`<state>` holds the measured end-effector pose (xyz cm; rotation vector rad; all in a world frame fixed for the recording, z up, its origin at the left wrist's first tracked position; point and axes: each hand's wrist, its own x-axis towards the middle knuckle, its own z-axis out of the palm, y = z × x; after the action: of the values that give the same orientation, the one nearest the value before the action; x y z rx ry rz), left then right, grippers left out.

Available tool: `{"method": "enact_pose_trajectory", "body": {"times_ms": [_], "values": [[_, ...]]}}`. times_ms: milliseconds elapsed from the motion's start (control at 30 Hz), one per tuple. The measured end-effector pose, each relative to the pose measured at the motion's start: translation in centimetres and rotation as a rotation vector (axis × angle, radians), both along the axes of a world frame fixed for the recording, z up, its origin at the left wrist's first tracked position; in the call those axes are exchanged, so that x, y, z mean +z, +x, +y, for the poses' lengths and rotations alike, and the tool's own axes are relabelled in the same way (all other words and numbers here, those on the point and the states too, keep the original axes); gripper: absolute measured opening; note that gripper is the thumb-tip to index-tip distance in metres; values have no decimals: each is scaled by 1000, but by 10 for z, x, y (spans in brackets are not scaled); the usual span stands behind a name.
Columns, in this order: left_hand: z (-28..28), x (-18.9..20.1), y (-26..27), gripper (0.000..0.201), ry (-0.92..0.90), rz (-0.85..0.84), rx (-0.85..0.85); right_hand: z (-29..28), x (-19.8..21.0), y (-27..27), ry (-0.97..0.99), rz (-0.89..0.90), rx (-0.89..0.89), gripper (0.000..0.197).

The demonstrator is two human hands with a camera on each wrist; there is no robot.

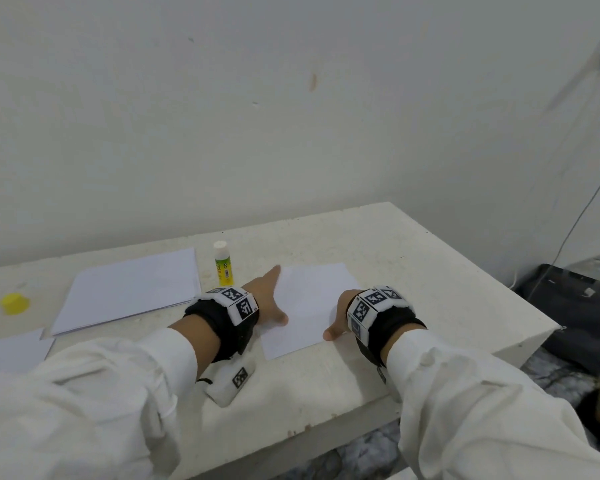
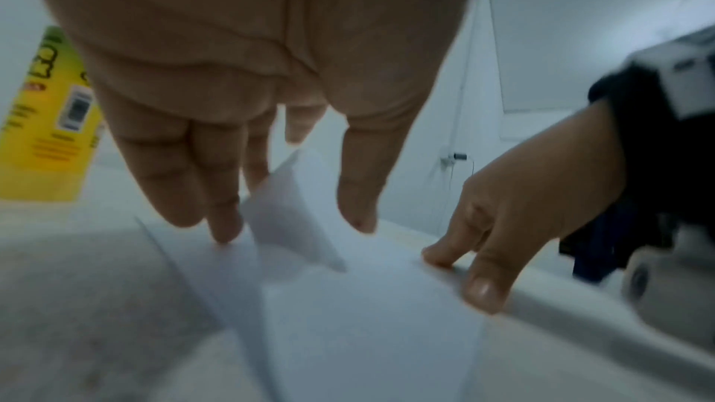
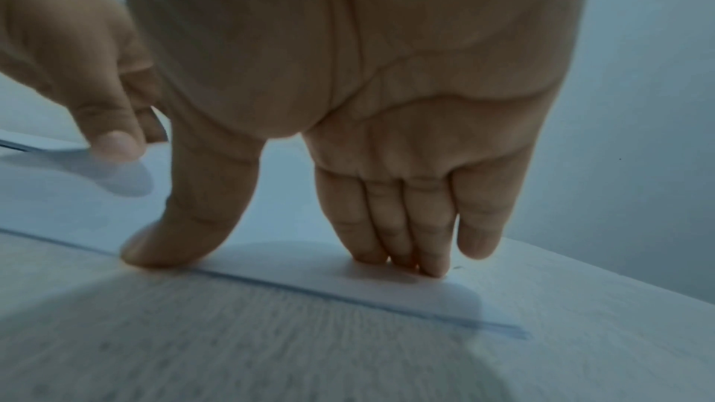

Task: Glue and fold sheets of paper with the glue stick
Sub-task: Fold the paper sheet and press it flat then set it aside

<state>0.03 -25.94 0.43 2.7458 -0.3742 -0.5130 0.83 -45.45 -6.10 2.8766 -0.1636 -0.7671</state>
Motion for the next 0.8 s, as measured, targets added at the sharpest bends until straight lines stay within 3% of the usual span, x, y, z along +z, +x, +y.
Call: {"method": "enact_pose_trajectory", "body": {"times_ms": [100,200,333,433,500,600,733,800], "values": [[5,6,-10,99,-286,11,219,3,7,-2,27,-1,-33,57],[6,10,-25,67,-701,250,452,6,13,-10,50,-74,-64,58],[6,7,-40,37,-732,332,526,17,28,-27,105,-149,-98,56],[5,11,-43,37,-837,369,588,19,11,-11,116,-69,-55,38],[3,13,-43,40,-893,331,625,12,-11,6,102,-37,-12,40],[0,17,-44,30,-866,339,630,29,29,-34,94,-16,48,21],[1,10,-44,34,-785,377,651,50,69,-76,217,-226,158,29],[4,8,-41,29,-798,390,650,62,80,-94,347,-224,220,30]]}}
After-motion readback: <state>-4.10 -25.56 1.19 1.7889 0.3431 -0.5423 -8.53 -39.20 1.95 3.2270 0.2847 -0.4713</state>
